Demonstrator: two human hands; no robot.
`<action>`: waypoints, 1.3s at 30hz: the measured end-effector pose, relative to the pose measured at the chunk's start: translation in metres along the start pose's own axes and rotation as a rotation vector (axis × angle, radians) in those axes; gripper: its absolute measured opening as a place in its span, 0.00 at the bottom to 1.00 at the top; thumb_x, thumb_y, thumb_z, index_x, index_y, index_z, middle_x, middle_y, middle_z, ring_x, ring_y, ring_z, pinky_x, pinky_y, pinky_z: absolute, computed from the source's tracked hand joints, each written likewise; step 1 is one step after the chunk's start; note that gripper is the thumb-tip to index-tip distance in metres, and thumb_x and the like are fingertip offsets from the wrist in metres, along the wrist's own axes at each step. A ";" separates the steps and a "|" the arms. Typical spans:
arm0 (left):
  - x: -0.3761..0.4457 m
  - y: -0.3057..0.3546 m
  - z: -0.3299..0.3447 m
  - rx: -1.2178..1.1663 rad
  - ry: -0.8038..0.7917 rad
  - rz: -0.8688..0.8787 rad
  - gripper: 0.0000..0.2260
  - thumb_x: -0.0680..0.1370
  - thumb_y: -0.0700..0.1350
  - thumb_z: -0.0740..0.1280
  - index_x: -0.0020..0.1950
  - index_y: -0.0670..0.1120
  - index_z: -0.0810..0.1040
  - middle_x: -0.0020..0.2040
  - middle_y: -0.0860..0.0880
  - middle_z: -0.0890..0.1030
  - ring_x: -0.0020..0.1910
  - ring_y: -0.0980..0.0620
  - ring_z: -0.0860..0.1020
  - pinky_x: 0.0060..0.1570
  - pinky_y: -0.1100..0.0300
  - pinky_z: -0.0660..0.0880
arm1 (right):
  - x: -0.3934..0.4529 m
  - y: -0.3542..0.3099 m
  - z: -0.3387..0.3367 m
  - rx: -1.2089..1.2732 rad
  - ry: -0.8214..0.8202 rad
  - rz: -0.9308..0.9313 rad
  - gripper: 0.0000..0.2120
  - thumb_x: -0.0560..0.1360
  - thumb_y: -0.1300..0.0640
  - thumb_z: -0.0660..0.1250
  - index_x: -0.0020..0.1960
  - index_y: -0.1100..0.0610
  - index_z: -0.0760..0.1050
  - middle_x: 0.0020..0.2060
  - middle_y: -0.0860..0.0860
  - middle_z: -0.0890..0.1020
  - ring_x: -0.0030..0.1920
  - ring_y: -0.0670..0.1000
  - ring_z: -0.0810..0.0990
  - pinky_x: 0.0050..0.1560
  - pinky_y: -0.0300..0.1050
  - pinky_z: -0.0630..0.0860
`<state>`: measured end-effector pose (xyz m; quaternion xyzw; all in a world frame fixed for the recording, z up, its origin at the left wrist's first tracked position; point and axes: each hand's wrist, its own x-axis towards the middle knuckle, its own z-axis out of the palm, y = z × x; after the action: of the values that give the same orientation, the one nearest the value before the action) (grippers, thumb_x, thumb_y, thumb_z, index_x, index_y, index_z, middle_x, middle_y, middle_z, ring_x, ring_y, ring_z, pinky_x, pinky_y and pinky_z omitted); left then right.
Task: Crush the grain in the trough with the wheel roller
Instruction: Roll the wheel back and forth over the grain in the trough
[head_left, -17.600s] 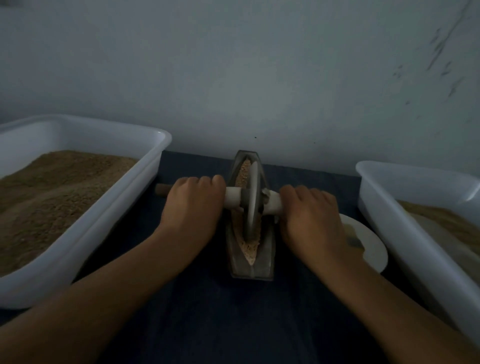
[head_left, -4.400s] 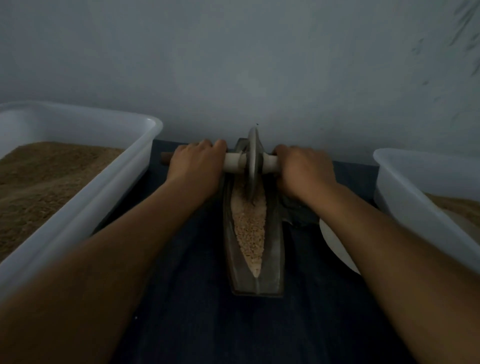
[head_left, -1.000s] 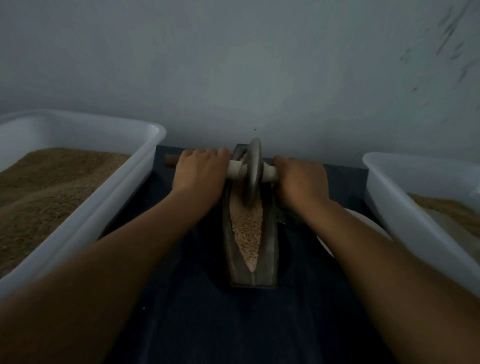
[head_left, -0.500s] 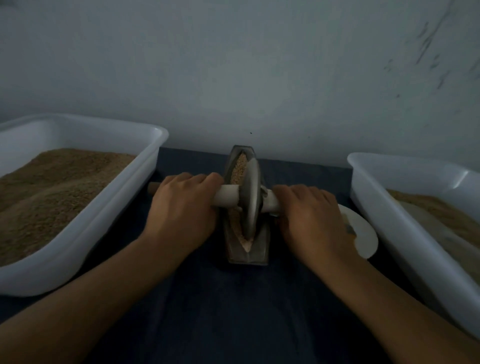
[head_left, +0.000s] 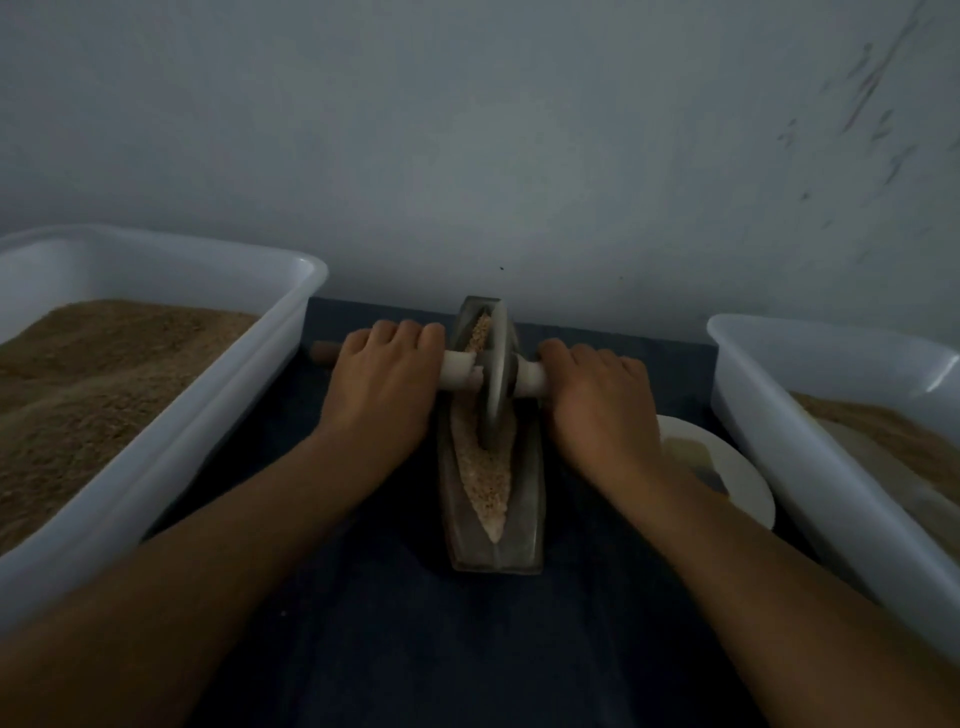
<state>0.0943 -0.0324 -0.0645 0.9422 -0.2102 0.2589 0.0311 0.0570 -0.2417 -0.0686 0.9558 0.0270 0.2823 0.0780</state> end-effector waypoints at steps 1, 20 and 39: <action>0.011 -0.002 0.002 0.006 -0.026 -0.013 0.23 0.73 0.49 0.72 0.65 0.48 0.69 0.61 0.47 0.76 0.59 0.45 0.73 0.59 0.50 0.69 | 0.009 0.002 0.004 -0.012 -0.018 0.000 0.10 0.75 0.54 0.65 0.56 0.52 0.73 0.43 0.50 0.78 0.43 0.55 0.76 0.40 0.48 0.60; 0.005 0.000 -0.001 -0.015 0.008 -0.025 0.10 0.74 0.48 0.70 0.52 0.51 0.72 0.48 0.50 0.80 0.47 0.48 0.78 0.51 0.53 0.69 | 0.001 0.001 -0.003 0.063 -0.012 -0.015 0.04 0.74 0.59 0.66 0.49 0.54 0.73 0.40 0.52 0.77 0.42 0.57 0.75 0.42 0.47 0.56; -0.045 0.007 -0.024 -0.064 0.064 0.009 0.20 0.70 0.44 0.74 0.61 0.46 0.76 0.53 0.47 0.81 0.51 0.46 0.79 0.57 0.51 0.72 | -0.044 -0.012 -0.033 0.041 0.073 -0.084 0.12 0.75 0.59 0.63 0.57 0.58 0.76 0.46 0.56 0.79 0.47 0.58 0.77 0.51 0.54 0.71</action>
<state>0.0445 -0.0176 -0.0668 0.9309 -0.2216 0.2824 0.0667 0.0018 -0.2301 -0.0666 0.9443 0.0758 0.3127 0.0692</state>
